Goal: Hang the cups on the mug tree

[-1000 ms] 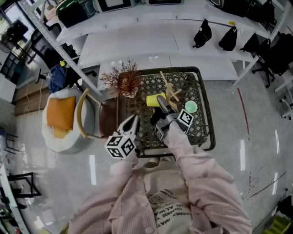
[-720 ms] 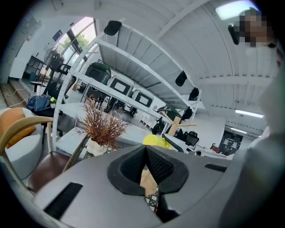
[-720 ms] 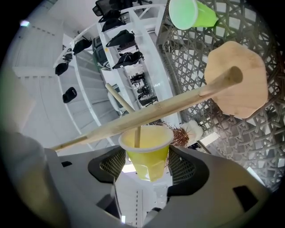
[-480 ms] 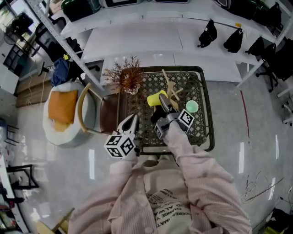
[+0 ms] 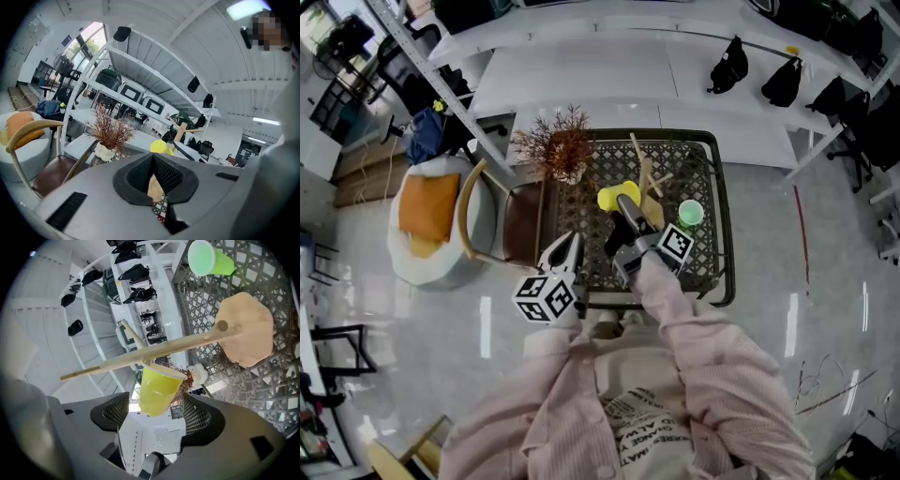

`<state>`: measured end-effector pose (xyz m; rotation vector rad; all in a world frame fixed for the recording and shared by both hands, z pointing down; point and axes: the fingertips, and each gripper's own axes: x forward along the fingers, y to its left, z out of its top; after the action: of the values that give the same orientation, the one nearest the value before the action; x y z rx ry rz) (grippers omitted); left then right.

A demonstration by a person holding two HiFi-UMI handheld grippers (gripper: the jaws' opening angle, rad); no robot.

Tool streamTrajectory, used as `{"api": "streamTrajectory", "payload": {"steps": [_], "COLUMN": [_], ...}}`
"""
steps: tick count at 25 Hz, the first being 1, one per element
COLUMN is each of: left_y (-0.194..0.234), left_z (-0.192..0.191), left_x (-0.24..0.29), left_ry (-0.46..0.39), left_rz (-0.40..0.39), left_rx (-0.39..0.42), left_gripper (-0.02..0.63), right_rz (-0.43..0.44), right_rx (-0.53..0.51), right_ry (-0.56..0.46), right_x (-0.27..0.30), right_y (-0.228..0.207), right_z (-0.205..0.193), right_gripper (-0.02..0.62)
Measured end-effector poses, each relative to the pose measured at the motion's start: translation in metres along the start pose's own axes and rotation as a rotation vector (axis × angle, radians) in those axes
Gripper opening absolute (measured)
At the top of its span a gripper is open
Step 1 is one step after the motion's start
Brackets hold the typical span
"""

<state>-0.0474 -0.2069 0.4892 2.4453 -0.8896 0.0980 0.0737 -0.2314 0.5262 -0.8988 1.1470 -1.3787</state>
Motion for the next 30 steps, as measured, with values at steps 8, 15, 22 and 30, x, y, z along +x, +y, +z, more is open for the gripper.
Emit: {"api": "streamTrajectory", "payload": {"steps": [8, 15, 22, 30], "left_y": [-0.008, -0.023, -0.032, -0.042], "left_z": [-0.013, -0.016, -0.031, -0.051], "left_x": [-0.002, 0.002, -0.008, -0.025], "left_ry": [0.011, 0.057, 0.14, 0.218], "left_rz": [-0.007, -0.09, -0.202, -0.313], "left_rx": [-0.017, 0.005, 0.039, 0.042], "left_gripper": [-0.002, -0.002, -0.002, -0.002], "right_rz": [-0.015, -0.077, -0.157, -0.313], "right_rx": [-0.12, -0.282, -0.629, -0.846], "right_ry": [0.071, 0.047, -0.024, -0.132], "right_x": [-0.018, -0.049, -0.082, -0.131], "right_y": [0.006, 0.006, 0.011, 0.003], "right_z": [-0.009, -0.006, -0.009, -0.015], "right_gripper": [0.313, 0.311, 0.311, 0.311]}}
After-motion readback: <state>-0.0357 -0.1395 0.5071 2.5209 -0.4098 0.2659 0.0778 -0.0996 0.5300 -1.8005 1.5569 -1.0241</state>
